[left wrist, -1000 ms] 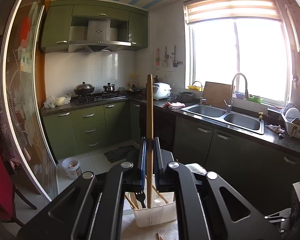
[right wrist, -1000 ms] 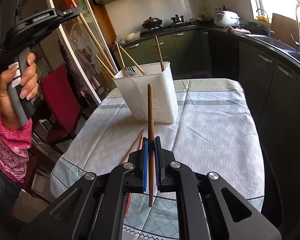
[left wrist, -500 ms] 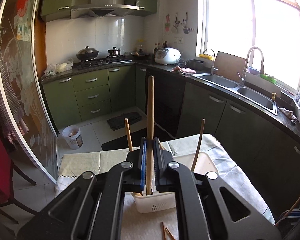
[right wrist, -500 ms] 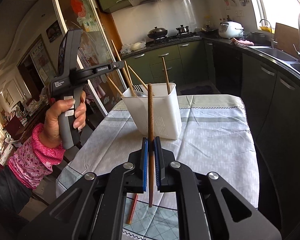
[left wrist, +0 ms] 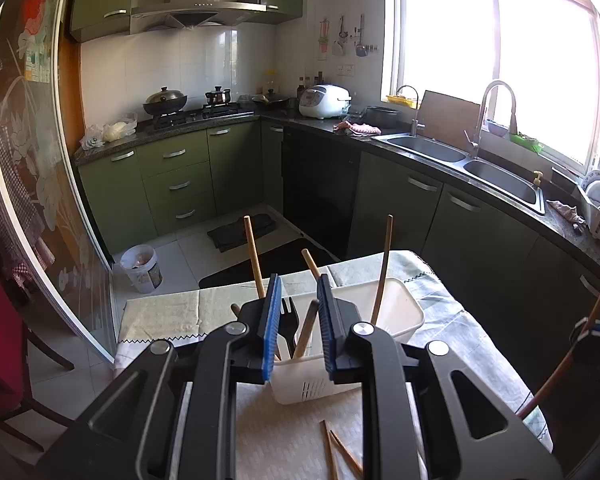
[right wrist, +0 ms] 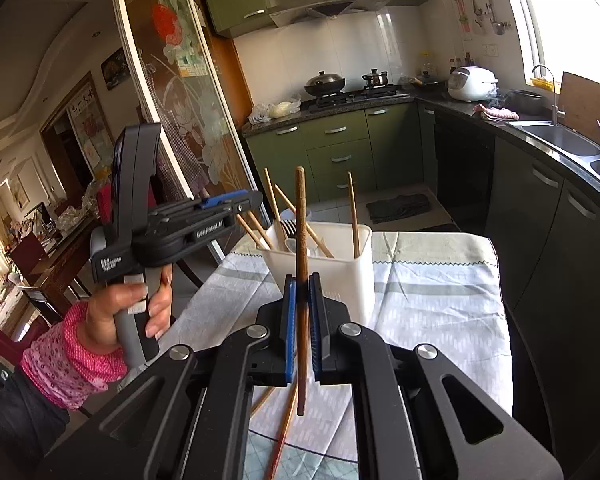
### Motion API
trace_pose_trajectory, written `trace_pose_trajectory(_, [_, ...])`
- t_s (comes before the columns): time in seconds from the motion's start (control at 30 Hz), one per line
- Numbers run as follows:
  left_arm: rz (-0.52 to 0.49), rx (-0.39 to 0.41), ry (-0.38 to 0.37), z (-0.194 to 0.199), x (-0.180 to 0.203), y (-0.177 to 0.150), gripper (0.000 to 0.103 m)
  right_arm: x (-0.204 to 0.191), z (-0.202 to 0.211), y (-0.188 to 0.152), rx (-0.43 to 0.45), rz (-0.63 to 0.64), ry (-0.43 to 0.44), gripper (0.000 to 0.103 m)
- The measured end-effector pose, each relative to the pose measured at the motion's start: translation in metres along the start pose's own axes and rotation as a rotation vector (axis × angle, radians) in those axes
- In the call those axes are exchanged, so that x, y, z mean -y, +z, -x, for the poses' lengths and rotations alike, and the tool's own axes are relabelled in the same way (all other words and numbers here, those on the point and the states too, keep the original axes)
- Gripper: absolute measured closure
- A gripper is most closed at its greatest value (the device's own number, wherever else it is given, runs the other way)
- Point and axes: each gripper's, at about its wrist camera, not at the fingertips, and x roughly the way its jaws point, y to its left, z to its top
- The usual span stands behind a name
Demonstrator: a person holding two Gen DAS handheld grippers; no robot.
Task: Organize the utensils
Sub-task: 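Lower the chopstick into the white holder with the right tool and open it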
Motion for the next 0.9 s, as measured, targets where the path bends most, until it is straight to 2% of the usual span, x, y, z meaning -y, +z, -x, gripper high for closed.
trace_pose_trajectory(0.13, [0.026,-0.009,-0.021,0.01,-0.007,-0.006,0.086,0.0,0.006,0.039,0.107,-0.018,-0.022,0.096])
trace_pose_trajectory(0.23, [0.027,-0.014,-0.022,0.02,-0.011,-0.017,0.086,0.002,0.002,0.068,0.201,-0.026,-0.078,0.096])
trace_pose_trajectory(0.37, [0.026,-0.061,-0.015,0.028,-0.016,-0.04,0.082,0.014,-0.027,0.094,0.248,-0.063,-0.13,0.096])
trace_pose_trajectory(0.43, [0.022,-0.097,-0.011,0.029,-0.019,-0.054,0.082,0.022,-0.05,0.101,0.226,-0.082,-0.142,0.096])
trace_pose_trajectory(0.5, [0.015,-0.137,-0.008,0.028,-0.02,-0.067,0.082,0.031,-0.077,0.101,0.166,-0.097,-0.155,0.096])
trace_pose_trajectory(0.6, [0.006,-0.198,0.0,0.023,-0.021,-0.085,0.082,0.036,-0.113,0.087,0.044,-0.092,-0.159,0.096])
trace_pose_trajectory(0.7, [0.001,-0.26,-0.004,0.014,-0.022,-0.1,0.082,0.037,-0.137,0.07,-0.03,-0.067,-0.17,0.096])
trace_pose_trajectory(0.8, [0.004,-0.316,-0.015,0.003,-0.022,-0.11,0.082,0.035,-0.145,0.058,-0.062,-0.049,-0.17,0.095])
trace_pose_trajectory(0.9, [-0.01,-0.356,-0.024,-0.006,-0.014,-0.118,0.082,0.031,-0.14,0.052,-0.051,-0.039,-0.167,0.094])
